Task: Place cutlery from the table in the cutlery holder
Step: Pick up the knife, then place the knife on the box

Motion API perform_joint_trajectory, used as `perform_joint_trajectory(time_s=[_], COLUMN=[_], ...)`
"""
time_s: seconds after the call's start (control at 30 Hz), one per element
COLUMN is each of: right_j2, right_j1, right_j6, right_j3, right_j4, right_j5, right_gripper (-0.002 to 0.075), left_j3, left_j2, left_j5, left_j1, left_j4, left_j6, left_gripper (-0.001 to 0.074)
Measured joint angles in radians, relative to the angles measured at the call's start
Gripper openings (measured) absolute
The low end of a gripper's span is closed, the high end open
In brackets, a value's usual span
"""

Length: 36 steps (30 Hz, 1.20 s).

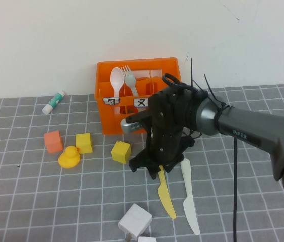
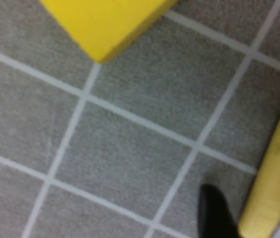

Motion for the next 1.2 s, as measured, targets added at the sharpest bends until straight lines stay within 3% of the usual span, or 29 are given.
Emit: perform_joint_trajectory(time_s=[0.27,0.57,0.8,1.03,1.2], right_j2=[0.005,-0.028,-0.231,-0.508,-0.672], right_j1=[-0.002,0.009,0.04,0.034,0.03], right_j6=[-0.052,-0.18,-0.273,-0.284,-0.289], right_j3=[-0.007,0.024,0.16,0.492,0.838], right_j4=[-0.03,-0.023,0.009,0.115,0.254], right_j5=[0.025,0.038,-0.078,-0.467,-1.051], right_gripper=[0.0135,0.0136,0.0136,0.0135,0.0135], left_j3=[0.0,0.0,0.0,0.0,0.0], left_j2=[0.0,0.0,0.0,0.0,0.0], left_j5=[0.0,0.0,0.0,0.0,0.0], left_j1=[0.0,0.0,0.0,0.0,0.0], left_j4=[0.0,0.0,0.0,0.0,0.0], left_j6=[-0.002,-0.002,-0.002,-0.002,-0.002], left_gripper=[-0.0001,-0.0001,-0.0001,-0.0001,-0.0001])
